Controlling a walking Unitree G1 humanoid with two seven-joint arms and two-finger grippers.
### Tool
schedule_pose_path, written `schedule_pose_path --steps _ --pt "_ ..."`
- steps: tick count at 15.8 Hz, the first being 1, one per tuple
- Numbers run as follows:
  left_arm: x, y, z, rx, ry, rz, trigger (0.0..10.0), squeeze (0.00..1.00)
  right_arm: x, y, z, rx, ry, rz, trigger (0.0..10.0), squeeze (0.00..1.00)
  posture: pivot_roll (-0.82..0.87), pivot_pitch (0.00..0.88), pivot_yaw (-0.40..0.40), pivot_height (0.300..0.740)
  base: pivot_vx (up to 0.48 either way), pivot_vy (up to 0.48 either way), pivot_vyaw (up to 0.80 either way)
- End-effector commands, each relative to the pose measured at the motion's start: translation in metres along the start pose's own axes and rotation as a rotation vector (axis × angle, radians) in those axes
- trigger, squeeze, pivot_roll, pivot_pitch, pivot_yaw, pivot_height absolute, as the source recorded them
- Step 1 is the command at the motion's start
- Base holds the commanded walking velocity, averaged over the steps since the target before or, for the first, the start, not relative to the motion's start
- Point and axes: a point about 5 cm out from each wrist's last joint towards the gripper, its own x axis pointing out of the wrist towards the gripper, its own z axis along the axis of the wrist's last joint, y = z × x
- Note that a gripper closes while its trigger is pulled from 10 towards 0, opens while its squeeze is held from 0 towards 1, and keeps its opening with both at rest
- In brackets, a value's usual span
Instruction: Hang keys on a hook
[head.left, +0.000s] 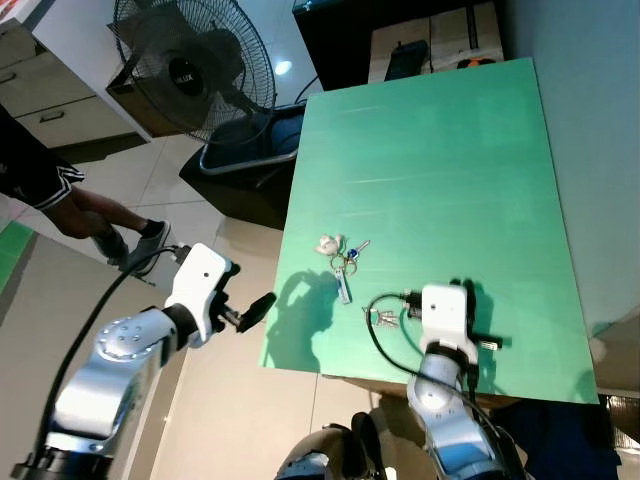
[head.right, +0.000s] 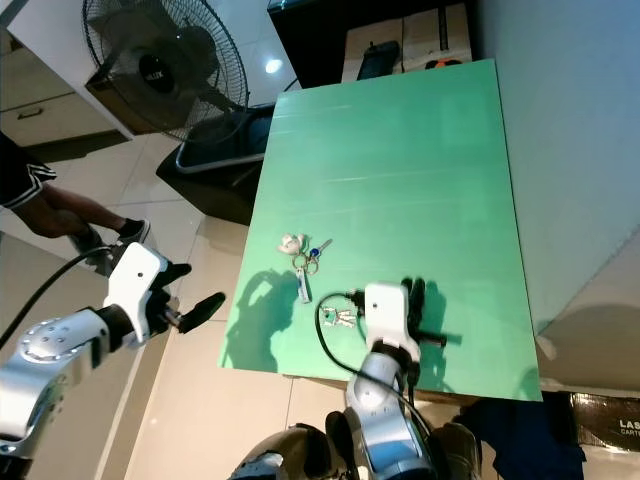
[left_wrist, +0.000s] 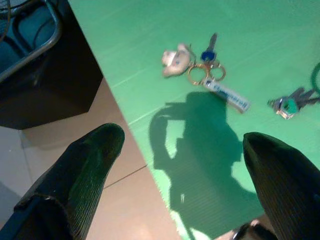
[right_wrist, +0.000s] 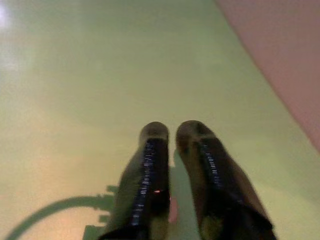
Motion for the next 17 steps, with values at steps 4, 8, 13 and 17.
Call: schedule_pose_path --steps 4,8,13,17 --pt "-0.014 0.014 -0.004 0.024 0.047 0.033 10.0 0.0 -0.015 0.022 -0.003 0.059 0.073 0.038 10.0 1.0 0.06 0.25 0.4 0.74 0.0 0.0 0.0" --pt "-0.018 0.017 -0.003 0.035 0.052 0.033 10.0 0.0 -0.012 0.023 -0.008 0.039 0.071 0.04 10.0 1.0 0.06 0.25 0.4 0.74 0.0 0.0 0.0" --pt "-0.023 0.017 -0.004 0.039 0.066 0.029 10.0 0.0 -0.013 0.02 -0.021 0.023 0.138 0.003 10.0 0.0 0.08 0.269 0.4 0.74 0.0 0.0 0.0" --pt "-0.025 0.017 -0.003 0.04 0.073 0.017 10.0 0.0 -0.017 0.022 -0.027 0.022 0.157 0.005 10.0 0.0 0.09 0.274 0.4 0.74 0.0 0.0 0.0"
